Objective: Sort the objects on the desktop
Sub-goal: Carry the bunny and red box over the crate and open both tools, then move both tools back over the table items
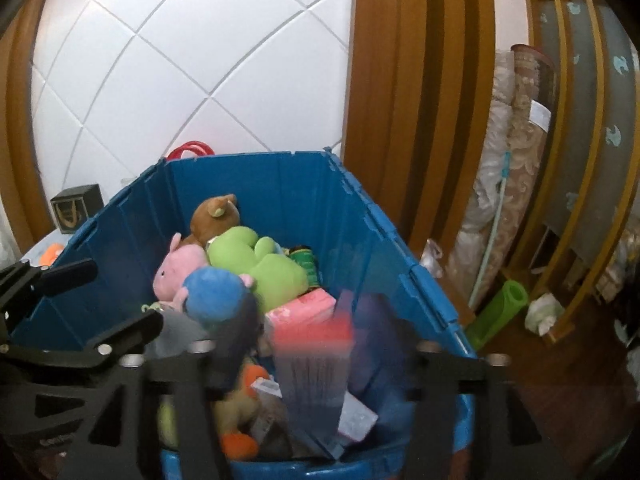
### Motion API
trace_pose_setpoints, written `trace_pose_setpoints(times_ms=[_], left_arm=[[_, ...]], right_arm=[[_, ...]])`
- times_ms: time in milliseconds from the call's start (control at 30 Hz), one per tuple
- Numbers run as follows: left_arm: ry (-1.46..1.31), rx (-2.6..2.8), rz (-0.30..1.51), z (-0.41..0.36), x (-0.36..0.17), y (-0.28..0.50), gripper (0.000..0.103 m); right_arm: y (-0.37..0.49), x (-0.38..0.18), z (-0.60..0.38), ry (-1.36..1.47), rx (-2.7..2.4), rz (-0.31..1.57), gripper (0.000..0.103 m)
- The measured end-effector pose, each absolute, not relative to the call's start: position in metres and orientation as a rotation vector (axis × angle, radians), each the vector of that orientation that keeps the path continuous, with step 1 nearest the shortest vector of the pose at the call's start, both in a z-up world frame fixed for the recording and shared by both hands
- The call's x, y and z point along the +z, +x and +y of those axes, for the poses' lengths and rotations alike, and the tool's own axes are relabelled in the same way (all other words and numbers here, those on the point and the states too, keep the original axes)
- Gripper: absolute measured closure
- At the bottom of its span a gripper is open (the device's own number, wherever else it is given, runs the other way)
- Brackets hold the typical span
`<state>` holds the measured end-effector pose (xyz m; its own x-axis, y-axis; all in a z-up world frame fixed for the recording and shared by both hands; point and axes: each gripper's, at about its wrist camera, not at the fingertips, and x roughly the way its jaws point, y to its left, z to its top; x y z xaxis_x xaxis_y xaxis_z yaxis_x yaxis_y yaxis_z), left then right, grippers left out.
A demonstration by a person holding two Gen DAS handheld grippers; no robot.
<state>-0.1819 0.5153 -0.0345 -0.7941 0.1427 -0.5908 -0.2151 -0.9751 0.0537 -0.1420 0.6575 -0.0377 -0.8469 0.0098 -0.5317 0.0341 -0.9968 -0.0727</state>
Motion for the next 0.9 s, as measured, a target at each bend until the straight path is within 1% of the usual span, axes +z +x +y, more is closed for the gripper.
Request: trace_pose_setpoints(times_ms=[67, 100, 233, 400, 567, 700, 900], left_arm=[[-0.914, 2.81, 0.167, 0.511, -0.033, -0.18, 0.024], [-0.916, 2.814, 0.166, 0.509, -0.033, -0.179, 0.024], [-0.918, 2.826, 0.169, 0.501, -0.032, -0.172, 0.024], [-0.905, 2.856, 0.159, 0.488, -0.029, -0.16, 0.024], [-0.874, 2.897, 0.131, 0.467, -0.023, -0.144, 0.024], [-0.861, 2.936, 0.086, 0.443, -0.018, -0.133, 0.024], [-0.858, 3.026, 0.064, 0.395, -0.014, -0.114, 0.024]], right_arm=[[-0.14, -0.037, 0.66, 0.869, -3.008, 0.114, 0.014], [-0.14, -0.037, 0.662, 0.872, -3.002, 0.101, 0.013], [-0.134, -0.035, 0.664, 0.869, -2.985, 0.061, 0.0], [-0.124, -0.032, 0.653, 0.883, -2.965, 0.094, 0.0], [-0.113, -0.031, 0.64, 0.896, -2.936, 0.081, 0.0], [-0.105, -0.028, 0.623, 0.872, -2.91, 0.09, 0.0], [-0.097, -0.02, 0.579, 0.803, -2.849, 0.124, 0.0]])
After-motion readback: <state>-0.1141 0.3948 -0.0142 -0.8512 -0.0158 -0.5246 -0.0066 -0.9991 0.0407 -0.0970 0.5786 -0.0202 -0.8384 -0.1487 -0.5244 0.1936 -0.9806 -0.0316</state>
